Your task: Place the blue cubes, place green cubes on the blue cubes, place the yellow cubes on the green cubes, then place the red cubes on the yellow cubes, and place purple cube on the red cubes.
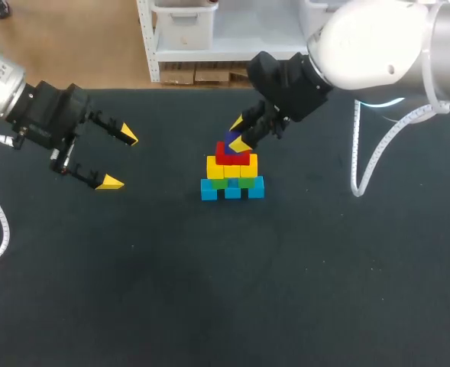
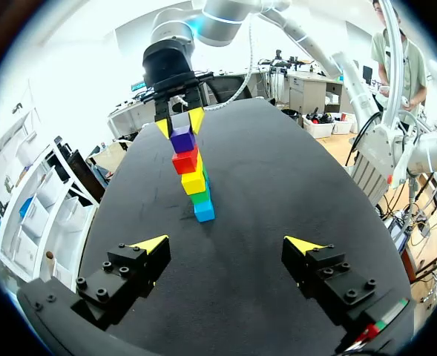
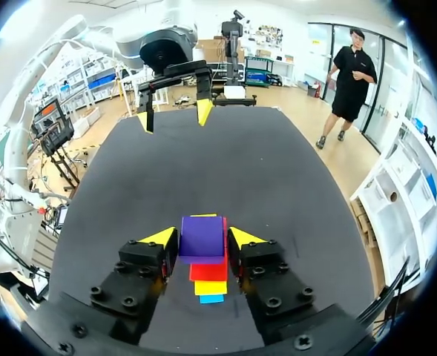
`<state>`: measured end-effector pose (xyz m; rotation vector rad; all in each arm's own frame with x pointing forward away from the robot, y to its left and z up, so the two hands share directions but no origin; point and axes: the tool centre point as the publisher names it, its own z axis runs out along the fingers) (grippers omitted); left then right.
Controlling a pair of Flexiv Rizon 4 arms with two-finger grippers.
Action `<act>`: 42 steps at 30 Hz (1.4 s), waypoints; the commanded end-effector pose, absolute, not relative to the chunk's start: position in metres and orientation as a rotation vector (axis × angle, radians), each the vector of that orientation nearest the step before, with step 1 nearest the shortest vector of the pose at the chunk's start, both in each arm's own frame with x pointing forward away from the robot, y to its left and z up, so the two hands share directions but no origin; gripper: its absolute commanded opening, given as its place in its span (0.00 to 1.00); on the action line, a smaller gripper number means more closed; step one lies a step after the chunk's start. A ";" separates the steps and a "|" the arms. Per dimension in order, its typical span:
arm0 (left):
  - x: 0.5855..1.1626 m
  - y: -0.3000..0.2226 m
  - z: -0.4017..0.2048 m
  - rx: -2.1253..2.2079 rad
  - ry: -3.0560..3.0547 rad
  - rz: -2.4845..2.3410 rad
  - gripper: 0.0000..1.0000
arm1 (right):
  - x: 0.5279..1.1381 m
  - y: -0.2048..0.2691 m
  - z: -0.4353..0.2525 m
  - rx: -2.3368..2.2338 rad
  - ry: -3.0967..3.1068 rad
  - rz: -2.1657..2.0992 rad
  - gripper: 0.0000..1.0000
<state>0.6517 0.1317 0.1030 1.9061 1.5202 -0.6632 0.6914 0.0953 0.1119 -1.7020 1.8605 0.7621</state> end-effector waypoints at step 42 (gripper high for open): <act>0.652 0.133 0.102 1.906 1.515 -0.663 1.00 | 0.678 0.054 0.130 -1.683 1.856 0.749 1.00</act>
